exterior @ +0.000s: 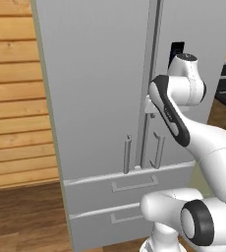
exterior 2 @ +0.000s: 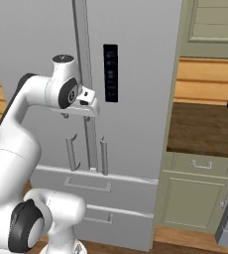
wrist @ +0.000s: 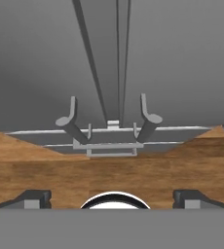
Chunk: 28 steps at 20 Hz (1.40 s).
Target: Take the strawberry from the fridge and place it on top of the pancake, located on the dining counter.
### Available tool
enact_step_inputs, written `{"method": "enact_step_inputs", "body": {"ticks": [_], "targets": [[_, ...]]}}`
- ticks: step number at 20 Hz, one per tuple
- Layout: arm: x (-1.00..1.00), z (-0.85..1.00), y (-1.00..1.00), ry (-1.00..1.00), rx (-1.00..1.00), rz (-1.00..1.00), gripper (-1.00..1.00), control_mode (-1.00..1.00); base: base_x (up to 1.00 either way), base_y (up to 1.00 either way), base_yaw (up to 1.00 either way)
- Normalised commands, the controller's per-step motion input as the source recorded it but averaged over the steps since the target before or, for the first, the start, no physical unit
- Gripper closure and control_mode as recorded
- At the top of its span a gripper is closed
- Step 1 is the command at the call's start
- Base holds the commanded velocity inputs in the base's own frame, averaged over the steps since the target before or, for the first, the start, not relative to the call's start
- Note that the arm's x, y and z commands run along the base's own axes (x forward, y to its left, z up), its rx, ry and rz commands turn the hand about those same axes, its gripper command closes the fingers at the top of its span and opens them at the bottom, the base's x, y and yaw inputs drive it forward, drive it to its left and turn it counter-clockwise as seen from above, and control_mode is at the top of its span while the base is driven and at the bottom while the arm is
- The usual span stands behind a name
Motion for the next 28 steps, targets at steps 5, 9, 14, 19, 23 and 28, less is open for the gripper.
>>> {"method": "enact_step_inputs", "body": {"ticks": [5, 9, 14, 19, 23, 28], "targets": [[-0.18, -0.05, -0.02, 0.03, 0.00, -0.02, -1.00, -1.00, -0.32, -0.05, -0.01], [0.00, -0.53, -0.22, -0.01, 0.01, -0.04, -1.00, -1.00, 0.00, 0.00, 0.00], [0.36, -0.62, -0.23, -0.08, 0.02, 0.00, -1.00, -1.00, 0.00, 0.00, 0.00], [0.48, -0.50, -0.27, -0.07, -0.01, 0.00, -1.00, -1.00, 0.00, 0.00, 0.00], [0.54, -0.32, -0.05, 0.00, -0.05, 0.00, -1.00, -1.00, 0.00, 0.00, 0.00], [0.48, -0.36, -0.08, 0.00, 0.00, 0.00, -1.00, -1.00, 0.00, 0.00, 0.00]]}}
